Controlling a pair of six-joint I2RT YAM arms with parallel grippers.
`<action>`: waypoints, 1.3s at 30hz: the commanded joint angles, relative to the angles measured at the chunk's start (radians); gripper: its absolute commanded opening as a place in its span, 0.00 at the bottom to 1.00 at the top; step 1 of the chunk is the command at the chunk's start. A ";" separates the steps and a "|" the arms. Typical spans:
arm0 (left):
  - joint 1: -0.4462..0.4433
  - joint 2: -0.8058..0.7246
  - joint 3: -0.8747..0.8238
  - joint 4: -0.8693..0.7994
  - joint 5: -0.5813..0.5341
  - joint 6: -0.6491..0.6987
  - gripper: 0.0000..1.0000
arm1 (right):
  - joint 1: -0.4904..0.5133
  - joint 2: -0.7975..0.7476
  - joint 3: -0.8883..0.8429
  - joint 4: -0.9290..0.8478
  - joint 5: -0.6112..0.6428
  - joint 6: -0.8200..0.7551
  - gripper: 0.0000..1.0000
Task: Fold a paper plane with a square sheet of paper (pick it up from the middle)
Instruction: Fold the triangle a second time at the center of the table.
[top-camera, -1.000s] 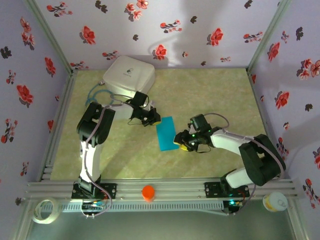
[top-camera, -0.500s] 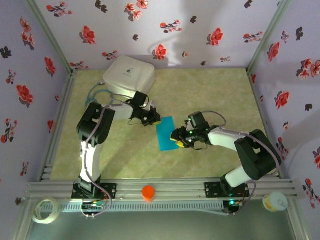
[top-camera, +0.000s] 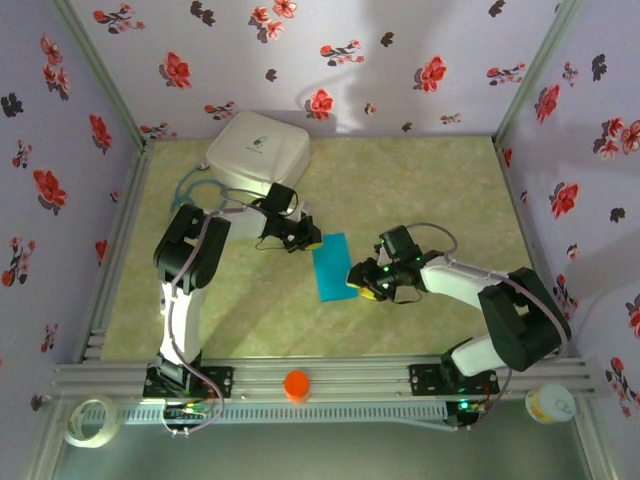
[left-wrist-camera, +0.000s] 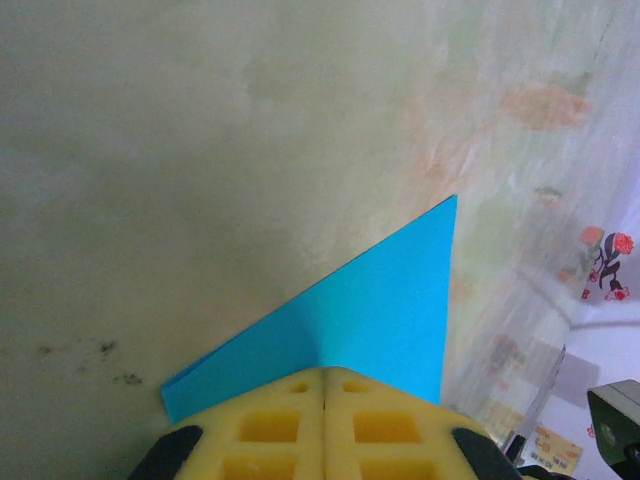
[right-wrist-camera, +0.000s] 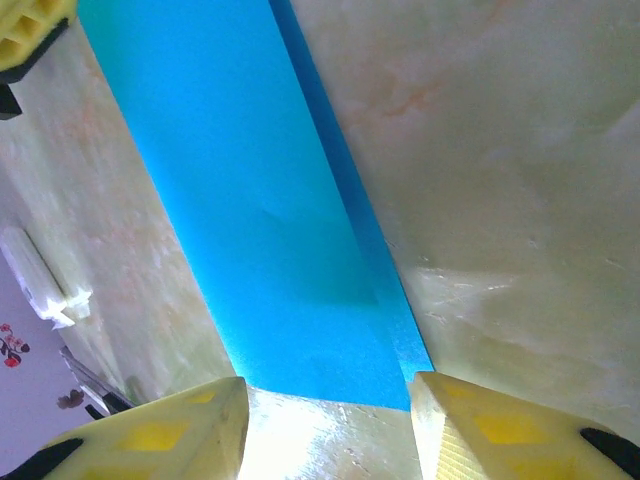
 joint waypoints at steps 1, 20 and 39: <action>0.003 0.014 -0.019 -0.052 -0.014 0.000 0.06 | -0.002 0.017 -0.021 -0.005 -0.015 -0.007 0.48; 0.003 0.012 -0.006 -0.015 0.022 0.001 0.07 | -0.063 0.136 0.064 0.190 -0.149 -0.057 0.47; 0.000 0.000 0.018 -0.013 0.050 0.012 0.15 | -0.128 0.277 0.102 0.293 -0.258 -0.084 0.25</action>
